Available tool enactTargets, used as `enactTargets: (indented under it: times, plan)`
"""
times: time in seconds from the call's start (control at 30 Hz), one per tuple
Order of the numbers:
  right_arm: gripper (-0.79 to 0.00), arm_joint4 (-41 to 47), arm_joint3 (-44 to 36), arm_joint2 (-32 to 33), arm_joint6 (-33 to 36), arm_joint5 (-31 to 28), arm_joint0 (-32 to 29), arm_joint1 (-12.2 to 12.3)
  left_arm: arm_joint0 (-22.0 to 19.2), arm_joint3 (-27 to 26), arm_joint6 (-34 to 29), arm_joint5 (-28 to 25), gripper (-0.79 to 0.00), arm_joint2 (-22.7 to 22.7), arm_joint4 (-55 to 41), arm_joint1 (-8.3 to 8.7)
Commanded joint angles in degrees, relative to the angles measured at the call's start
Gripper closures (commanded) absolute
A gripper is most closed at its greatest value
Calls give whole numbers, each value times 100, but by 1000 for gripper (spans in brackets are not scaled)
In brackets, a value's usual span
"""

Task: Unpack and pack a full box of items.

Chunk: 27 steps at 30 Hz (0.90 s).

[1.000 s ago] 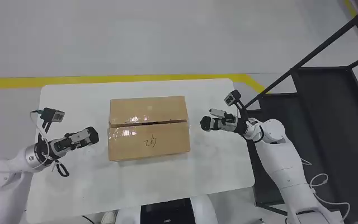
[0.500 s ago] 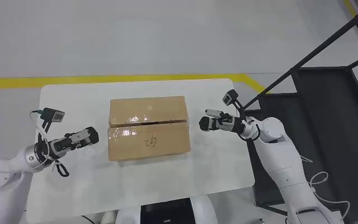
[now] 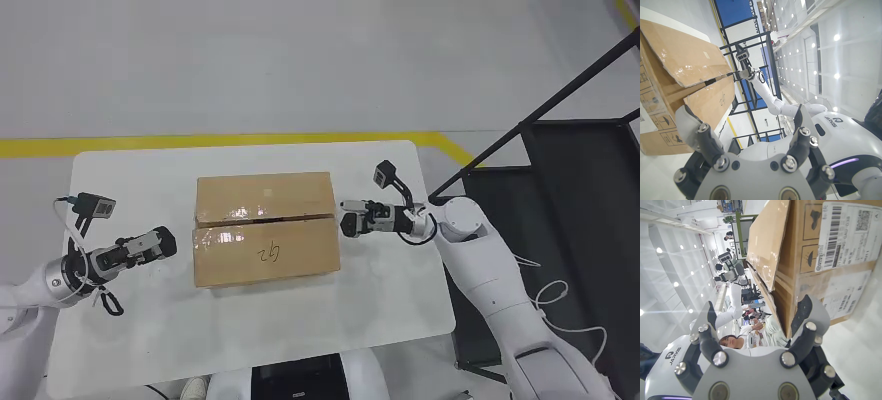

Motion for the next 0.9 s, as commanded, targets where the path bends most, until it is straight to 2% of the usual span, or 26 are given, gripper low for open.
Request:
enactTargets:
  times: [0.0,0.27,0.5,0.87]
  plan:
    - [-785,16,30,-72,80,-76,63,-10,0,0,0,0,-785,0,0,0]
    - [-785,87,-84,-123,549,-358,96,25,0,0,0,0,-785,0,0,0]
    - [-785,543,-275,-94,1053,-472,15,60,0,0,0,0,-785,0,0,0]
    - [-785,1264,-333,-261,1429,-700,90,36,0,0,0,0,-785,0,0,0]
